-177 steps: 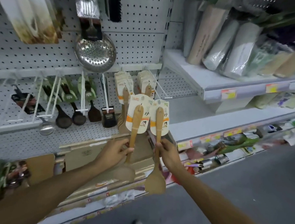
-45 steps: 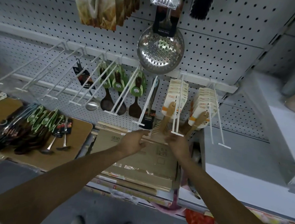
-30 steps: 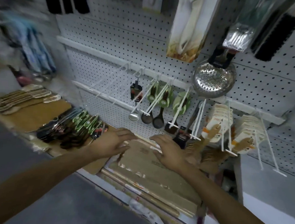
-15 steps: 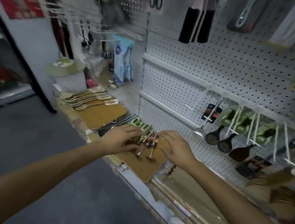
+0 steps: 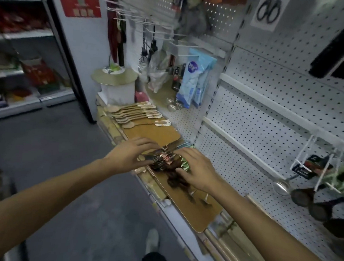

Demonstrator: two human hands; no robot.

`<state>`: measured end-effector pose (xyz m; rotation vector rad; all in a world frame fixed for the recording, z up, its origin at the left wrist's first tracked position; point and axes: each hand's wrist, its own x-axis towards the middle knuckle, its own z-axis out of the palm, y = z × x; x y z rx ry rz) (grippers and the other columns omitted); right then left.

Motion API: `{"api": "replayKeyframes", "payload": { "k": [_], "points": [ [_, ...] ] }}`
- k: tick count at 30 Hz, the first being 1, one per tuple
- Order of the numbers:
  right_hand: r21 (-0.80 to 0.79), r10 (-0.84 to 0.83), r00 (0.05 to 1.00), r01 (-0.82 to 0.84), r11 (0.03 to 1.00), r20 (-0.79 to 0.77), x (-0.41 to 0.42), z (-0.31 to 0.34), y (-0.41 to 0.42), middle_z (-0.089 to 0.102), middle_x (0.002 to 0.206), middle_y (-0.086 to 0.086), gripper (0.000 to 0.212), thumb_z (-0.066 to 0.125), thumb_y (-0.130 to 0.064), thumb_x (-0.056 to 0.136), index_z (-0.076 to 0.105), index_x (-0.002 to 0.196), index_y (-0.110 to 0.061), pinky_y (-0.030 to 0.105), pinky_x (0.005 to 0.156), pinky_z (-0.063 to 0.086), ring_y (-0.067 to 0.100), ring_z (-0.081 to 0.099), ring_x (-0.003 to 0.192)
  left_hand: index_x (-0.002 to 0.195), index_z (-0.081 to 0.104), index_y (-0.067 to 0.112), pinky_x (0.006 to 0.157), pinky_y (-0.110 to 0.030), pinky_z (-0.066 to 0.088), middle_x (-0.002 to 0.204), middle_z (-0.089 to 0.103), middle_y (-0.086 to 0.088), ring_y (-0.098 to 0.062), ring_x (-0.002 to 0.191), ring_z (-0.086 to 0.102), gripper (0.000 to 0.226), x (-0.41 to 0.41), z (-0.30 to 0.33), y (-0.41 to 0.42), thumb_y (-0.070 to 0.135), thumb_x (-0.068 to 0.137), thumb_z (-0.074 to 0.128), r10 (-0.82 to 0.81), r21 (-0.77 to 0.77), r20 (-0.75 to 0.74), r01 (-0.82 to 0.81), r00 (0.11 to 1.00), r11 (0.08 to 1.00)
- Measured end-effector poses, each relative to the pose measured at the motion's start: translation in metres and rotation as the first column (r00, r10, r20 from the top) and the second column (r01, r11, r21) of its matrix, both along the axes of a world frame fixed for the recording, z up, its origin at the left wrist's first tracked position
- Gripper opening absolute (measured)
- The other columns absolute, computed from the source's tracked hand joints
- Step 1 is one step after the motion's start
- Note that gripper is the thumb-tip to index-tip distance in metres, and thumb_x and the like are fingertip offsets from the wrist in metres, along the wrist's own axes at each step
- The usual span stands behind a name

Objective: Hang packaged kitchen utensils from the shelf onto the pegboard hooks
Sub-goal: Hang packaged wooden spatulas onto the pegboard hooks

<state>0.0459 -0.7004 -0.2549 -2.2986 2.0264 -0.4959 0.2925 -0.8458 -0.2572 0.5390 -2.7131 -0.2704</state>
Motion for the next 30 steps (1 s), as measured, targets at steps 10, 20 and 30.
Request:
{"api": "replayKeyframes", "payload": {
  "k": [10,20,30],
  "points": [
    [0.075,0.072,0.997,-0.073,0.994,0.014,0.010,-0.029,-0.186,0.050,0.140,-0.008,0.055,0.057,-0.048,0.091,0.044,0.141,-0.029,0.037,0.105,0.043,0.011,0.043,0.130,0.138,0.054,0.035,0.098,-0.034,0.052,0.139,0.055,0.014,-0.010,0.128,0.051,0.053,0.027,-0.023,-0.153,0.060,0.091,0.056,0.152,0.051,0.073,-0.156,0.986,0.986],
    [0.119,0.083,0.995,-0.088,0.989,0.048,0.037,-0.042,-0.344,0.053,0.136,-0.010,0.055,0.060,-0.053,0.090,0.048,0.138,-0.029,0.026,0.099,0.038,0.010,0.045,0.125,0.140,0.050,0.036,0.097,-0.030,0.050,0.141,0.053,0.013,-0.011,0.127,0.050,0.056,0.053,-0.049,-0.300,0.064,0.091,0.051,0.195,0.084,0.152,-0.209,0.969,0.974],
    [0.217,-0.137,0.989,0.123,0.968,0.048,0.097,-0.091,-0.441,0.051,0.139,-0.008,0.056,0.061,-0.049,0.090,0.046,0.140,-0.027,0.032,0.102,0.041,0.013,0.043,0.128,0.138,0.056,0.031,0.099,-0.031,0.046,0.140,0.056,0.007,-0.015,0.128,0.051,0.054,0.076,-0.107,-0.452,0.058,0.092,0.057,-0.015,0.200,0.196,-0.025,0.980,0.979]
  ]
}}
